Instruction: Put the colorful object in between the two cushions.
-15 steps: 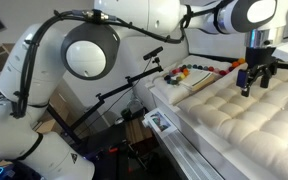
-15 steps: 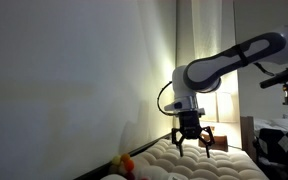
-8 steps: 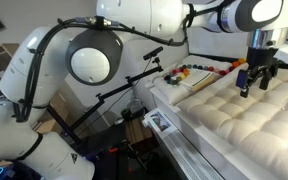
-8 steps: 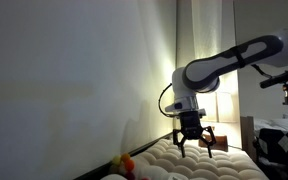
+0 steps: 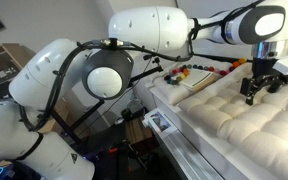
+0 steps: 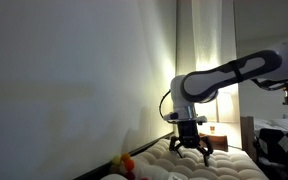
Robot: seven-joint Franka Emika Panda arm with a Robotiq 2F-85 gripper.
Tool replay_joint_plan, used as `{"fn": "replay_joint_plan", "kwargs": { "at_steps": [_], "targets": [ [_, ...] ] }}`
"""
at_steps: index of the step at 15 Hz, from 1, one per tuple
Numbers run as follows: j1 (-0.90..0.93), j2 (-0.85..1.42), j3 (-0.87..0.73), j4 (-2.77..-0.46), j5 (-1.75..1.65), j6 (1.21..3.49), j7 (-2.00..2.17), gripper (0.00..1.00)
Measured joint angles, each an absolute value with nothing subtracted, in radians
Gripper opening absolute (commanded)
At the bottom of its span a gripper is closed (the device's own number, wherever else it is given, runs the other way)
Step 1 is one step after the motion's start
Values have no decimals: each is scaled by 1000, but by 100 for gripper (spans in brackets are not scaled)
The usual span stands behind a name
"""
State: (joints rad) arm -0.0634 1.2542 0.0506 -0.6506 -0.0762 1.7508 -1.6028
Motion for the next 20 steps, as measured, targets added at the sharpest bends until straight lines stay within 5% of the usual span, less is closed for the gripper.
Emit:
{"fn": "replay_joint_plan", "kwargs": {
  "at_steps": [20],
  "targets": [
    [-142,1283,-23,-539,-76,1828,-1487,100]
  ]
}}
